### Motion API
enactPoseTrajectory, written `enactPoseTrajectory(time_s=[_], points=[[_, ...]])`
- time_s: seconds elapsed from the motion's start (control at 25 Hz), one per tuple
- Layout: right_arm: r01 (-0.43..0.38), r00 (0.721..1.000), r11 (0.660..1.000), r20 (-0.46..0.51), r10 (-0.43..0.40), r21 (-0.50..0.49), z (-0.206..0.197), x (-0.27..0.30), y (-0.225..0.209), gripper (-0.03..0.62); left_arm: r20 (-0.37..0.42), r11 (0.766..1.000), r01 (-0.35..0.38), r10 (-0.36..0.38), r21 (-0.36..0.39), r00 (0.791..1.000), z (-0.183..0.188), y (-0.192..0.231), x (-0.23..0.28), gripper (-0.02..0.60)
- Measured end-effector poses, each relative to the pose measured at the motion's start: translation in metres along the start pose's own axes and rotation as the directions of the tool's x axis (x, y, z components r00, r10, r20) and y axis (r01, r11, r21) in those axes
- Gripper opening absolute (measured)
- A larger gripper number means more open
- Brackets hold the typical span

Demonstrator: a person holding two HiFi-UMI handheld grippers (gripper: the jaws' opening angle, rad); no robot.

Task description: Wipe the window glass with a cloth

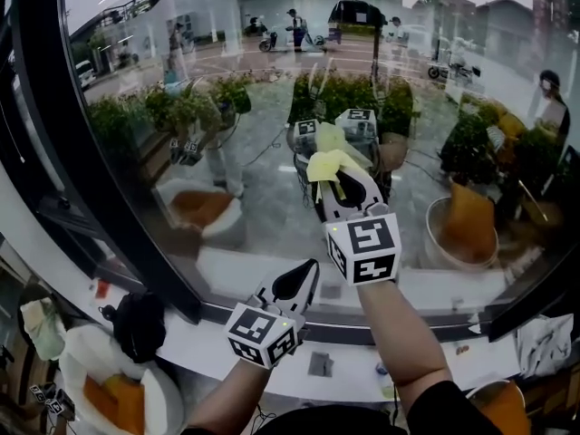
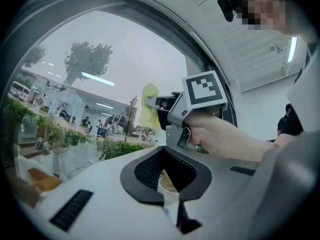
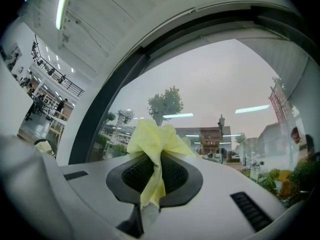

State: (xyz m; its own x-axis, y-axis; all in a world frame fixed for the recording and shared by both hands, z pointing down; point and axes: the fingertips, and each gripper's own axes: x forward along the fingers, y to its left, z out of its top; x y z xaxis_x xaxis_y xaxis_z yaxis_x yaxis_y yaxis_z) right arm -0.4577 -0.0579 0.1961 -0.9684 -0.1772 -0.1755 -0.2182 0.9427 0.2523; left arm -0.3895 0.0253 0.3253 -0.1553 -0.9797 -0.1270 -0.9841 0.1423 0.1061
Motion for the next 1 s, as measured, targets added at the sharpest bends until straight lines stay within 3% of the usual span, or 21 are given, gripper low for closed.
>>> enactPoseTrajectory(time_s=[0.16, 0.52, 0.72, 1.0], points=[[0.012, 1.0, 1.0, -0.011, -0.012, -0.008, -0.009, -0.015, -0.017, 0.052, 0.0, 1.0, 0.026, -0.026, -0.014, 1.0, -0.009, -0.014, 0.014, 0.008], [0.087, 0.996, 0.996, -0.016, -0.087, -0.004, -0.017, -0.084, -0.11, 0.052, -0.022, 0.994, 0.105, -0.105, -0.011, 0.994, -0.028, -0.097, 0.067, 0.008], [0.112, 0.993, 0.994, -0.02, -0.112, 0.008, -0.018, -0.099, -0.133, 0.052, -0.028, 0.99, 0.141, -0.141, -0.002, 0.99, -0.027, -0.114, 0.079, 0.008], [0.171, 0.985, 0.985, -0.037, -0.17, 0.021, -0.03, -0.163, -0.224, 0.052, -0.047, 0.981, 0.192, -0.192, 0.008, 0.98, -0.038, -0.196, 0.132, 0.008]])
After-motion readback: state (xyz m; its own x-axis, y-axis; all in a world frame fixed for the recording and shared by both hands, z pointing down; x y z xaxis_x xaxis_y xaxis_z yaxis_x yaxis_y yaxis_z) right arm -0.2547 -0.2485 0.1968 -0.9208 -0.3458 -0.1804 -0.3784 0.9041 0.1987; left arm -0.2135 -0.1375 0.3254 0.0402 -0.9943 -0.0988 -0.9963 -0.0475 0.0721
